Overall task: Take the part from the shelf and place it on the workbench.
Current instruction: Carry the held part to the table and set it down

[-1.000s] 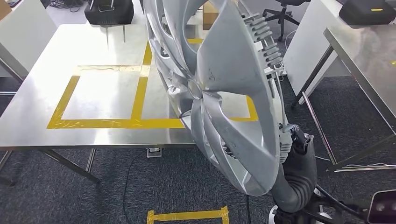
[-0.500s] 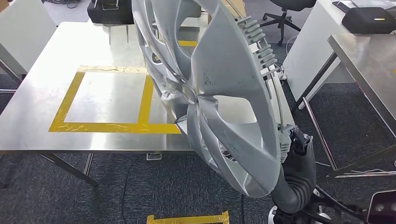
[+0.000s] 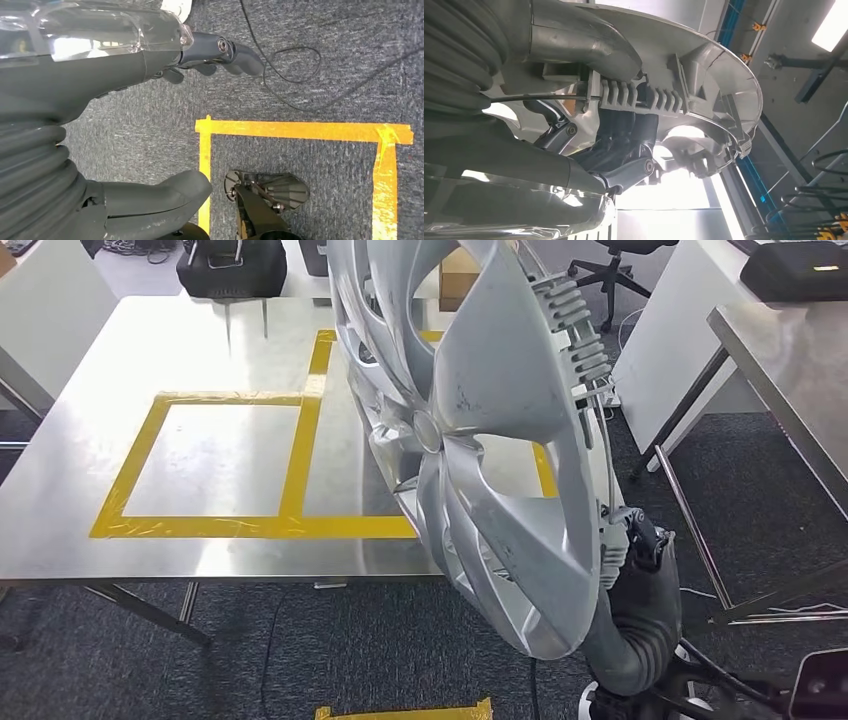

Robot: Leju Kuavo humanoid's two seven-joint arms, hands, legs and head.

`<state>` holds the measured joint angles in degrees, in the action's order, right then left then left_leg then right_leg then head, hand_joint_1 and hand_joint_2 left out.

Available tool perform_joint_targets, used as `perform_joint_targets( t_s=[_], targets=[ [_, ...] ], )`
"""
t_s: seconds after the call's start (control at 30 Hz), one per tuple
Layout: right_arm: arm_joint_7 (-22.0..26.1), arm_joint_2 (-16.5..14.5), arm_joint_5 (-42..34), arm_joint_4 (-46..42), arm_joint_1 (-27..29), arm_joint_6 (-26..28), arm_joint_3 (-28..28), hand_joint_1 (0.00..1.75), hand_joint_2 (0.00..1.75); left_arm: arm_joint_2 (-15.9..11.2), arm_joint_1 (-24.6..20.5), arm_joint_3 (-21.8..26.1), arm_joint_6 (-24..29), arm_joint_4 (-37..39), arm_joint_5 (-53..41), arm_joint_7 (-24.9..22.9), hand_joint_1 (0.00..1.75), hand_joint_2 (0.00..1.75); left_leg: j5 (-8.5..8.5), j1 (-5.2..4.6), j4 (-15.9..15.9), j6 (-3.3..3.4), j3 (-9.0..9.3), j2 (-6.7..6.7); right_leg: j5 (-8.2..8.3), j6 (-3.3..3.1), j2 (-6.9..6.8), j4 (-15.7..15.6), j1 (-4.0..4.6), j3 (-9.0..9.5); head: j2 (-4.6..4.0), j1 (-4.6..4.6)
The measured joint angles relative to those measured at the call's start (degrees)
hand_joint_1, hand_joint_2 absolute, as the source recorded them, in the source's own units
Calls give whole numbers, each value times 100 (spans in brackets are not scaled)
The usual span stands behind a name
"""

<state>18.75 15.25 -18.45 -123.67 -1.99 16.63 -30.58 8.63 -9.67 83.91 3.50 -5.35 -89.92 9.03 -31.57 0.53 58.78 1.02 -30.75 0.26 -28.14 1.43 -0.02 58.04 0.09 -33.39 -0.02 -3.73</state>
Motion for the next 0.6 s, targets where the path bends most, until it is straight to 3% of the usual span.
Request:
perform_joint_targets(
  t_s=[0.2,0.6],
  targets=[
    [0,7,0,0,23,16,2,175,175,-1,1,-2,1,0,0,-2,0,175,23,-1,-43,-52,12,-26,-17,-44,-11,6,1,4,0,94],
    [-97,-4,-247,58,38,-231,-30,175,175,20,5,-22,2,0,0,1,0,175,26,-11,-47,-62,9,-15,-3,-68,-14,-12,-14,29,0,74]
  ],
)
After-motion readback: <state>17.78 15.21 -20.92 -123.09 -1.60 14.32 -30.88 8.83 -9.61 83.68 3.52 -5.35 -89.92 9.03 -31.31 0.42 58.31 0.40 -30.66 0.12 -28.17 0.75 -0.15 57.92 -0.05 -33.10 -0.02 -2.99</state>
